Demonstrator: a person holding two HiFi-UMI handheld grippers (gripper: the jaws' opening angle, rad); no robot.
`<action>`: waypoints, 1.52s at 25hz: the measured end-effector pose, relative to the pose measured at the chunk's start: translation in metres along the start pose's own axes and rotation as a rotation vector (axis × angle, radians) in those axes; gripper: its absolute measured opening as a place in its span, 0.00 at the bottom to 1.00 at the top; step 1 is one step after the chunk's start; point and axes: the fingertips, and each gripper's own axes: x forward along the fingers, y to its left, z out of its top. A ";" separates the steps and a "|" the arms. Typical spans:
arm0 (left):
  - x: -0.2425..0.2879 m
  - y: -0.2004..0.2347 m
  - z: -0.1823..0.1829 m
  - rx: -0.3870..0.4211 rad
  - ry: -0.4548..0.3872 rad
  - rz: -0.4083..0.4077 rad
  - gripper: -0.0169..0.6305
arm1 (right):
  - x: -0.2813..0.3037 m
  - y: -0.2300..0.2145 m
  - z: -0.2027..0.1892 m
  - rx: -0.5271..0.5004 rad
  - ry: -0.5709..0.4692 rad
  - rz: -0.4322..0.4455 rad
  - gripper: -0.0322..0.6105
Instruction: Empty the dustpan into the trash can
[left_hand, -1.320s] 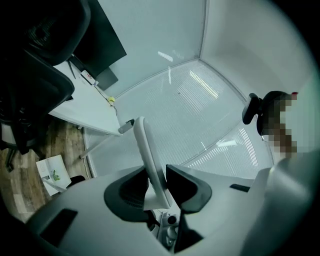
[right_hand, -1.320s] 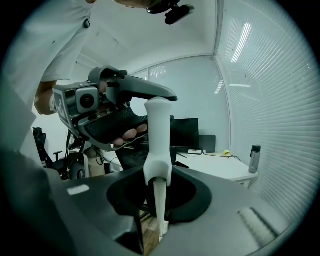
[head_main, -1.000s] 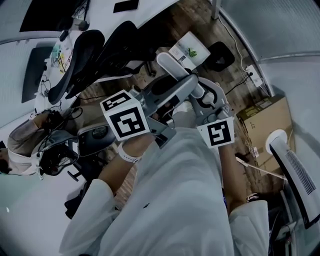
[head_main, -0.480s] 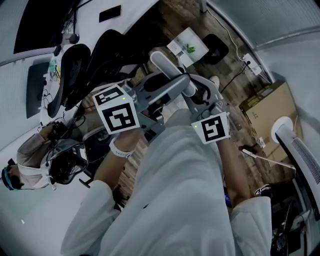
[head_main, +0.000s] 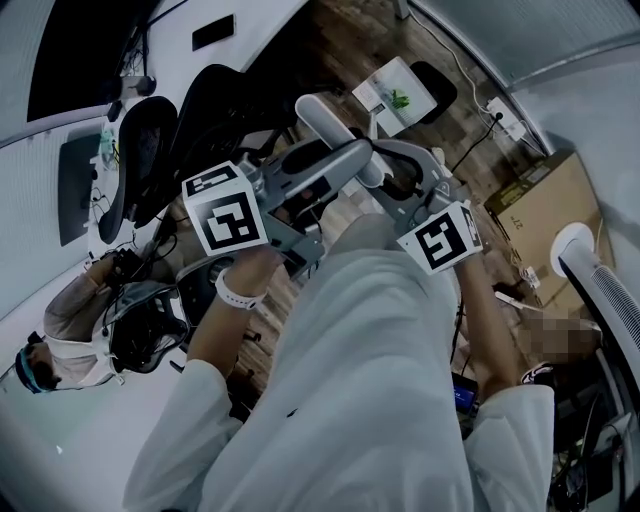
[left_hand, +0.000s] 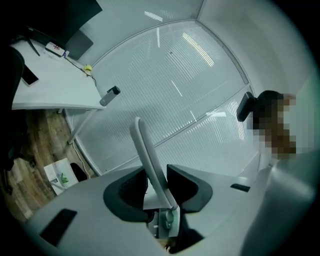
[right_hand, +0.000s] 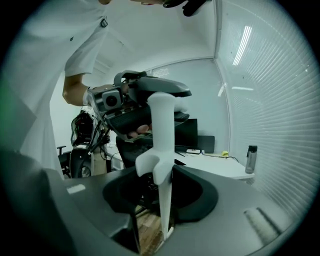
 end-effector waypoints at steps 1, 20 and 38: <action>0.000 -0.001 0.001 -0.001 0.003 -0.008 0.22 | 0.000 0.000 -0.004 -0.011 0.017 0.007 0.30; -0.006 0.001 0.001 0.116 0.123 0.000 0.22 | 0.028 0.001 -0.034 -0.089 0.055 0.035 0.20; 0.018 -0.003 -0.019 0.251 0.267 0.008 0.21 | 0.019 -0.017 -0.047 -0.090 0.032 -0.062 0.19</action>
